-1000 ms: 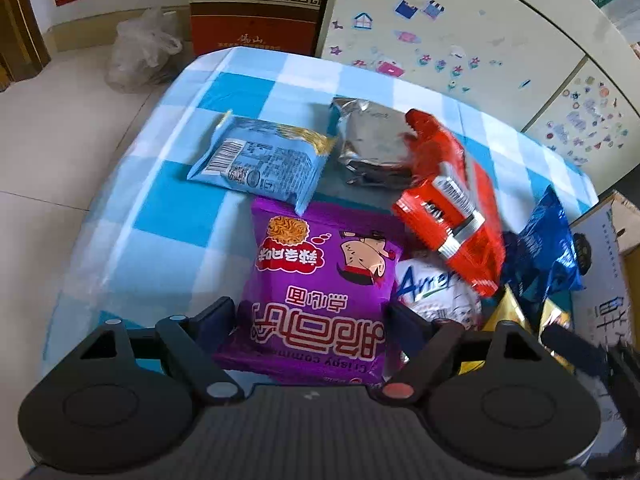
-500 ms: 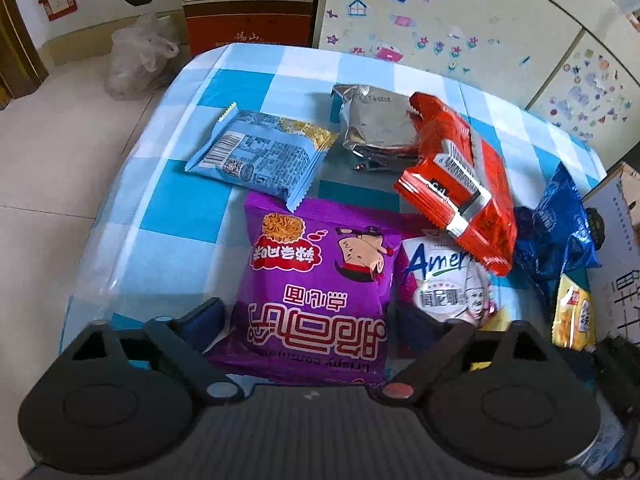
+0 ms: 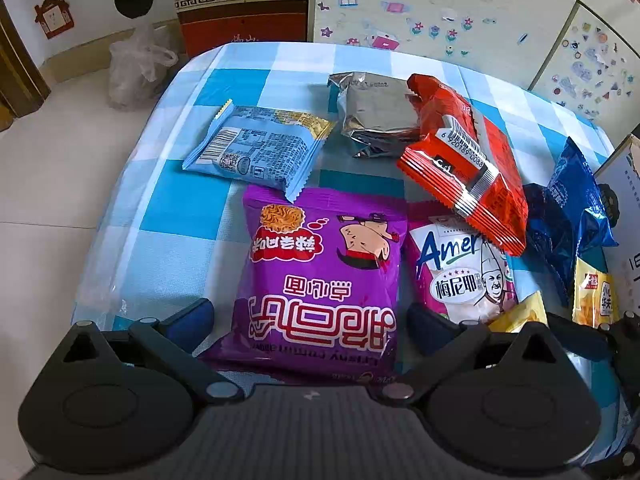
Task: Organize snacks
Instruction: 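Lower the left tool onto the purple crisps bag while the right approaches a yellow waffle packet, then grasp the purple crisps bag with the left tool while the right grasps the yellow waffle packet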
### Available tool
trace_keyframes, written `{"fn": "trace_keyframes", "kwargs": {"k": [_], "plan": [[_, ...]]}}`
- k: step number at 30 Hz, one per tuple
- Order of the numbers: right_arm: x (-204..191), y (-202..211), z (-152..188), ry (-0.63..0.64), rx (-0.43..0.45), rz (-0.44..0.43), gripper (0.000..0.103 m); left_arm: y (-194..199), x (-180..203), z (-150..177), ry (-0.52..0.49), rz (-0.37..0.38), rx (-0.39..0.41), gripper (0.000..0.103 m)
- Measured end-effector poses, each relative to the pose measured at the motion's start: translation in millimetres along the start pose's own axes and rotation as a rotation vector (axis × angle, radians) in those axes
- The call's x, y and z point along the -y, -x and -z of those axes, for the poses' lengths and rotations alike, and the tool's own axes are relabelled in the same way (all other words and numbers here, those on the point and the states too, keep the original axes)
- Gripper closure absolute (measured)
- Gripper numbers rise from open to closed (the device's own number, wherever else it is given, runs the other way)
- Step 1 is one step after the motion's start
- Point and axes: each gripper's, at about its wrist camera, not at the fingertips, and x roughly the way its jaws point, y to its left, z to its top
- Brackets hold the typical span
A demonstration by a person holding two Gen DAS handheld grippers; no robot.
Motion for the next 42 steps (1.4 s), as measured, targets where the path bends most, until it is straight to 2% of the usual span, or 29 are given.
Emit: {"fn": "trace_keyframes", "kwargs": {"k": [7,10,13,17,18,20,22,31,35,42], "plan": [[-7.3,-1.0,0.5,0.025,-0.007,0.037,0.014,2.0,0.7,1.8,-0.003,-0.001,0.003,0.000],[-10.1,-0.2,0.9,0.039,-0.012,0.048,0.019,3.9,1.0,1.9,-0.008,0.002,0.000,0.000],[-10.9,2.3,0.1,0.036,-0.010,0.049,0.027,7.1,2.7,2.2,-0.022,0.005,0.001,0.004],[-11.4,6.2,-2.5,0.033,0.000,0.039,0.037,15.6,9.4,2.3,-0.057,0.033,0.014,0.024],[-11.5,7.6,-3.1,0.033,0.004,0.038,0.044,16.8,10.1,2.6,-0.058,0.034,0.014,0.025],[-10.4,10.3,-4.5,0.025,0.004,0.031,0.048,18.3,8.7,2.8,-0.046,0.038,0.011,0.027],[-9.9,11.7,-4.9,0.020,0.009,0.028,0.060,20.0,7.1,2.3,-0.034,0.040,0.010,0.029],[-6.1,18.2,-0.3,-0.026,0.010,0.006,0.067,40.0,3.9,4.9,-0.024,0.035,0.037,0.031],[-6.2,30.7,-0.8,-0.030,0.035,0.020,0.073,53.5,5.7,8.3,-0.026,0.045,0.061,0.031],[-12.6,52.6,-0.6,-0.003,0.071,0.028,0.075,72.1,5.5,15.6,-0.032,0.032,0.104,0.031]]}}
